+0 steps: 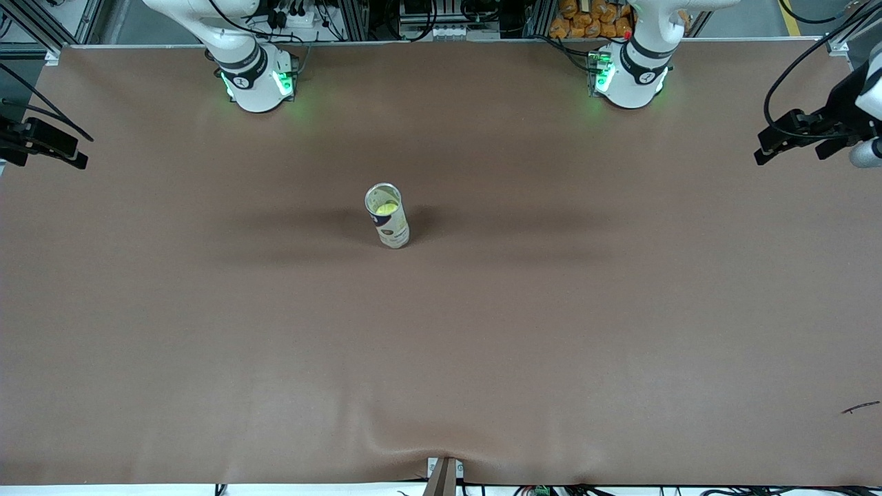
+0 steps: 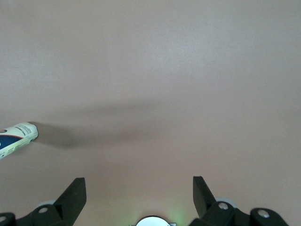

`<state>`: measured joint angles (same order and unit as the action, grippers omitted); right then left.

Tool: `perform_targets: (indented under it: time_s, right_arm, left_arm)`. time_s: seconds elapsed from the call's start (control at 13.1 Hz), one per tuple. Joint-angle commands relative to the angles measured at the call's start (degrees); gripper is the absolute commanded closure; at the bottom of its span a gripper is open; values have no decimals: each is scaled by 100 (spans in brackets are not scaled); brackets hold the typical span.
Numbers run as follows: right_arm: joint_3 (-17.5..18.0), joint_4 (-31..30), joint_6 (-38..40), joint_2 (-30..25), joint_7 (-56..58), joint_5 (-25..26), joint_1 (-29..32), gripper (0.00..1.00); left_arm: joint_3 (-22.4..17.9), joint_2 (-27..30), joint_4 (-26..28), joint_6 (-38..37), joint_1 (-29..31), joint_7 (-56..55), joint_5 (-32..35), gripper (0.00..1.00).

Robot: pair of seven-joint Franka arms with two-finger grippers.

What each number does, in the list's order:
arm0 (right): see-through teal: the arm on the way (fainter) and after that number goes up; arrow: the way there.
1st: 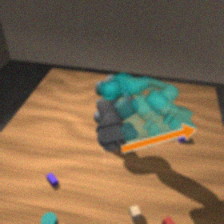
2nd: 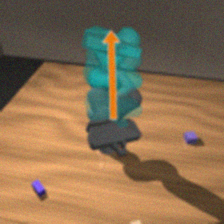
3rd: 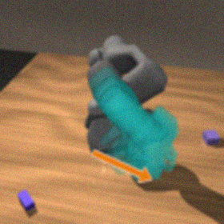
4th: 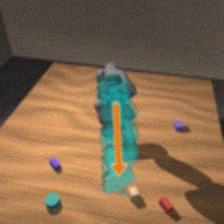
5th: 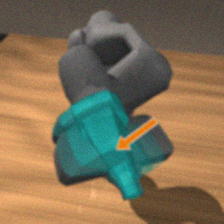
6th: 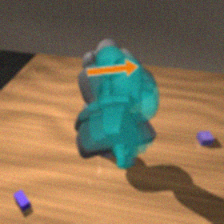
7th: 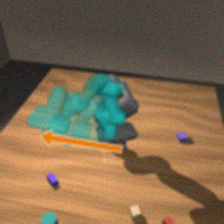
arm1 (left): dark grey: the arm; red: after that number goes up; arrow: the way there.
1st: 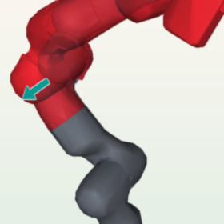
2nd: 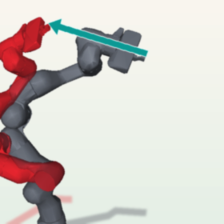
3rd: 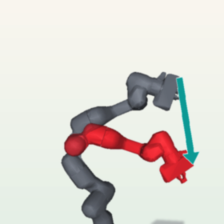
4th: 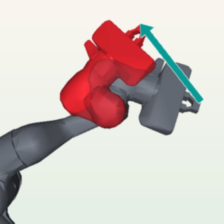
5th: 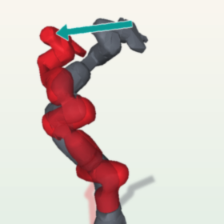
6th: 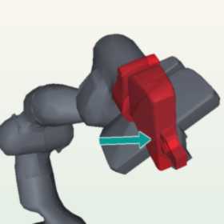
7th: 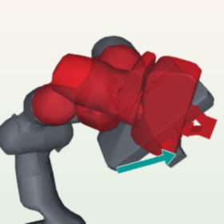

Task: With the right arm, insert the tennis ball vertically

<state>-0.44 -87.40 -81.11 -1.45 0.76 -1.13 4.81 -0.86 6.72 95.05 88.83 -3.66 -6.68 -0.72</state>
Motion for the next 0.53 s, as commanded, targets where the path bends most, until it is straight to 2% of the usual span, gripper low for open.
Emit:
perform_targets:
  time_s: [0.0, 0.46]
  right_arm:
    - [35, -31, 43, -66, -41, -89, 73, 0]
    - [35, -31, 34, -66, -41, -89, 64, 0]
  left_arm:
    - [-89, 14, -48, 20, 14, 640, -34, 0]
    - [-98, 5, -48, 11, 15, 509, -16, 0]
